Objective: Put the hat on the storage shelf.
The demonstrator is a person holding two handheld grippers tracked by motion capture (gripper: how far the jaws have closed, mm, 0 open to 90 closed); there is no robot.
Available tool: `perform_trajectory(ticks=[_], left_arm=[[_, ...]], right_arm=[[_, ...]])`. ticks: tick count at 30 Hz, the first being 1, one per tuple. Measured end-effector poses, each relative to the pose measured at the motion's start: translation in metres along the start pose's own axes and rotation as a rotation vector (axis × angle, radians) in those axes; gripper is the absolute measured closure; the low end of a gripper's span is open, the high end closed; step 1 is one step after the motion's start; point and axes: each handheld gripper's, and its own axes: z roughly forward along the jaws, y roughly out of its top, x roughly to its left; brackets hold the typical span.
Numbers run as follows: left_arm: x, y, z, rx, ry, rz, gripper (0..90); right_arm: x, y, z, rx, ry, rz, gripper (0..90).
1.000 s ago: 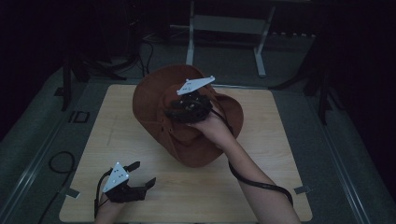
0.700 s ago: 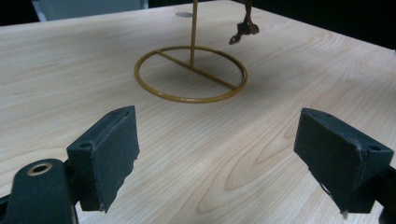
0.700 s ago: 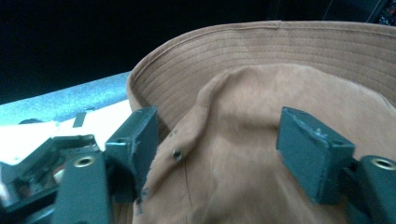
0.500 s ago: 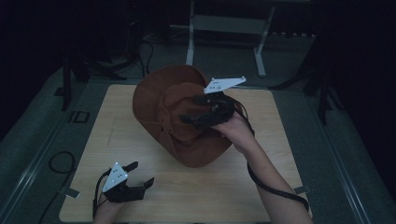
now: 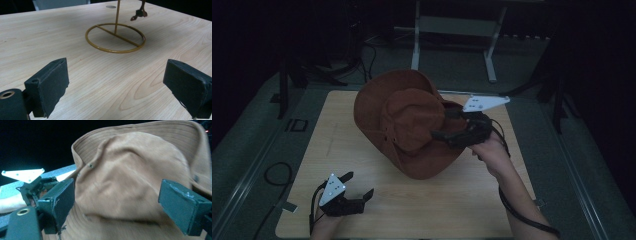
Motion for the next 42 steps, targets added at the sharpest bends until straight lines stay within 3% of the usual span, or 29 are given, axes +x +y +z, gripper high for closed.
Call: perform_trajectory(ticks=[5,9,16,20,26,27,32,38,42], left_arm=[[0.000,-0.001,0.001,0.007,0.001,0.003,6.9],[-0.001,-0.001,0.000,0.009,0.040,0.031,6.9],[-0.001,-0.004,0.003,0.032,0.036,0.041,6.9],[-0.002,-0.005,0.005,0.044,0.030,0.048,6.9],[0.000,-0.005,0.005,0.043,0.035,0.043,6.9],[0.000,-0.006,0.005,0.044,0.035,0.038,6.9],[0.001,-0.005,0.003,0.033,0.056,0.041,6.9],[0.003,-0.006,0.003,0.039,0.065,0.033,6.9],[0.003,-0.007,0.004,0.045,0.069,0.034,7.0]], right_arm=[[-0.006,-0.015,-0.028,-0.021,-0.052,-0.013,14.0],[-0.011,-0.028,-0.052,-0.046,-0.092,-0.002,14.0],[-0.019,-0.058,-0.088,-0.056,-0.168,0.015,14.0],[-0.026,-0.082,-0.101,-0.044,-0.219,0.013,14.0],[-0.037,-0.113,-0.107,-0.040,-0.229,0.065,14.0],[-0.040,-0.131,-0.105,-0.035,-0.231,0.082,14.0],[-0.047,-0.165,-0.098,0.023,-0.247,0.123,14.0],[-0.055,-0.207,-0.086,0.038,-0.256,0.192,13.9],[-0.056,-0.229,-0.080,0.038,-0.292,0.222,13.9]])
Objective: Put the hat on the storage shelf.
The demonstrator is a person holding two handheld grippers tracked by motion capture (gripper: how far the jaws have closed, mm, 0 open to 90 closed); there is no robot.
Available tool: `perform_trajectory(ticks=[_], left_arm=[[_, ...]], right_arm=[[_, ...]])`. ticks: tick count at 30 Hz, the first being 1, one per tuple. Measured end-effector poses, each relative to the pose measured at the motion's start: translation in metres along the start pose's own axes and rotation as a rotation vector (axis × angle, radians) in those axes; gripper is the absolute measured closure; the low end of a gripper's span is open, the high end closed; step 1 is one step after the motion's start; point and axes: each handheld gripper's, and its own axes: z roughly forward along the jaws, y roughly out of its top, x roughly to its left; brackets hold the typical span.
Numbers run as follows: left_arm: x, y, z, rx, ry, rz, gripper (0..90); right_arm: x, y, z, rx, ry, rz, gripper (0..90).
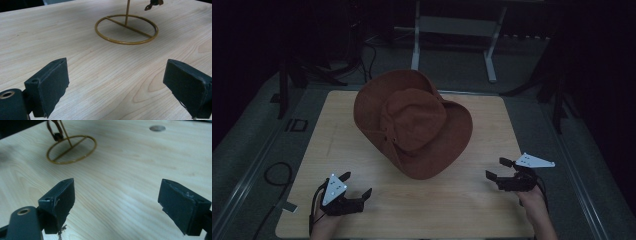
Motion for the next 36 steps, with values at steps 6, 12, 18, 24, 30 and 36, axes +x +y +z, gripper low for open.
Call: perform_trajectory(ticks=[6,12,18,24,30,36], left_arm=[[0.000,0.000,0.000,-0.003,0.003,-0.010,6.9],[0.002,-0.001,-0.001,0.001,0.010,-0.012,6.9],[0.004,-0.002,0.000,0.008,0.027,-0.011,6.9],[0.005,-0.002,0.000,0.009,0.045,-0.007,6.9],[0.009,-0.003,-0.003,0.001,0.108,-0.024,6.9],[0.014,-0.005,-0.005,0.006,0.162,-0.049,6.9]], right_arm=[[-0.001,-0.026,0.006,0.034,-0.103,0.033,13.9],[-0.003,-0.042,0.003,0.023,-0.220,0.064,13.7],[-0.009,-0.048,-0.004,-0.019,-0.390,0.099,13.7],[-0.013,-0.054,-0.014,-0.048,-0.564,0.113,13.7],[-0.019,-0.059,-0.019,-0.047,-0.677,0.130,13.5],[-0.021,-0.061,-0.019,-0.046,-0.694,0.146,13.6]])
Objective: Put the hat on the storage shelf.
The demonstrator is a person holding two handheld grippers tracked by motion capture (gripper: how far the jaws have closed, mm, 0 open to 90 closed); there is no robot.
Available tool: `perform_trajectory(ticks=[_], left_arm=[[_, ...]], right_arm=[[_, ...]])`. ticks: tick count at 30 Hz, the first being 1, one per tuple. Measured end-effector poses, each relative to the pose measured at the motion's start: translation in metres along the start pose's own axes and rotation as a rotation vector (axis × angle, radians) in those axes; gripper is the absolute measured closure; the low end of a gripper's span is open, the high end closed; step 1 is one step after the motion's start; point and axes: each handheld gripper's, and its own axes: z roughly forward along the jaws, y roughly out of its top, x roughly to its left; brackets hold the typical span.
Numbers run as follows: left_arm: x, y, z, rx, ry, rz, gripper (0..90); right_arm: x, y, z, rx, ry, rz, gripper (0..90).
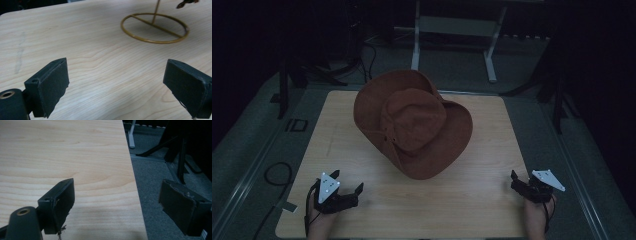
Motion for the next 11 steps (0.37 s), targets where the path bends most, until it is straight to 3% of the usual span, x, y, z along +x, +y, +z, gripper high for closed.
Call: perform_trajectory(ticks=[11], left_arm=[[0.0009,-0.0005,-0.0001,0.000,0.003,-0.004,6.9]], right_arm=[[-0.0013,-0.0002,-0.0002,-0.003,0.008,0.007,13.7]])
